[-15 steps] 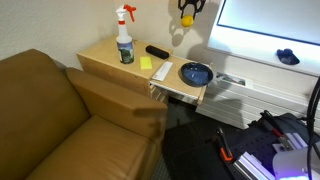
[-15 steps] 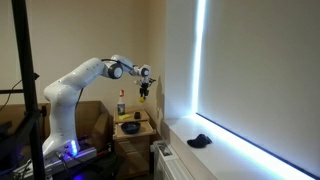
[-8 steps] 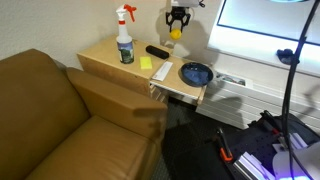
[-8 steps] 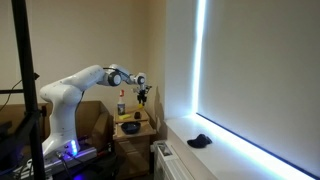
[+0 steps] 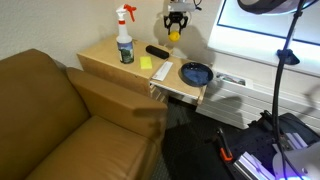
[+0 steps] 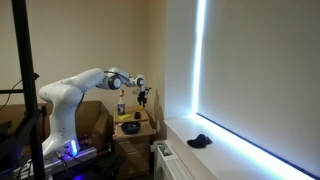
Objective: Move the lemon from the windowsill to the nightstand
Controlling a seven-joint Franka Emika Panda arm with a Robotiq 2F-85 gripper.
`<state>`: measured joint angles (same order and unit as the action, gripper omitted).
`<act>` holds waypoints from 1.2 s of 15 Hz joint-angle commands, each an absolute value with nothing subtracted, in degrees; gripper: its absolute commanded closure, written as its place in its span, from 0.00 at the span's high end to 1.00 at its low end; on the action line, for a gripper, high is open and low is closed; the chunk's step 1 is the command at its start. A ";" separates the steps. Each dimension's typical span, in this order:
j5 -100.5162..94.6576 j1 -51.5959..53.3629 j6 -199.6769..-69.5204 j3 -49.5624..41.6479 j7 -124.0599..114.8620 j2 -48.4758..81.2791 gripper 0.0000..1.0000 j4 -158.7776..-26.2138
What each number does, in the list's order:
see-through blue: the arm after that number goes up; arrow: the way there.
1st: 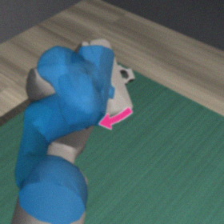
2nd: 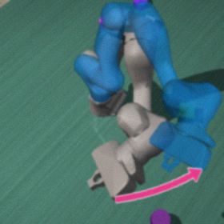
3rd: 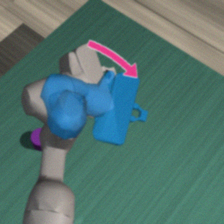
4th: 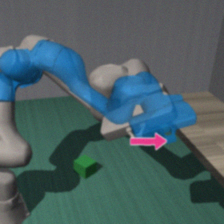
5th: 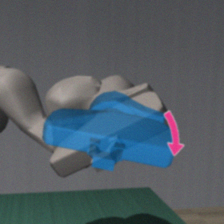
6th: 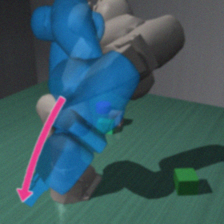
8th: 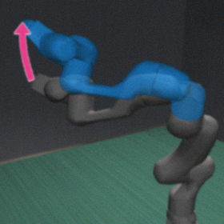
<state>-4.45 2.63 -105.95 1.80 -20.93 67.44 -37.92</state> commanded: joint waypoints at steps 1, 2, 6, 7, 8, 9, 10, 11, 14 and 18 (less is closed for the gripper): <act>-3.73 1.99 -108.62 1.98 -22.15 71.60 0.42 -35.33; -3.36 1.93 -110.59 1.99 -23.53 73.27 0.42 -34.21; -3.66 1.82 -118.65 1.29 -29.65 78.10 0.42 -31.25; -3.85 2.00 -120.34 1.15 -30.95 79.06 0.42 -30.43; -4.14 2.28 -121.82 0.96 -31.96 79.85 0.42 -29.73; -4.53 2.64 -123.14 0.77 -32.56 80.46 0.42 -29.09; -4.74 2.95 -124.23 0.77 -32.95 80.87 0.42 -28.62; -5.02 3.26 -124.82 0.70 -32.85 81.15 0.42 -28.31; -5.33 4.11 -125.30 0.82 -32.22 81.39 0.42 -27.74; -5.19 4.87 -124.97 0.97 -31.63 81.37 0.42 -27.79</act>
<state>-4.57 4.33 -124.69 1.53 -31.87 80.15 -29.78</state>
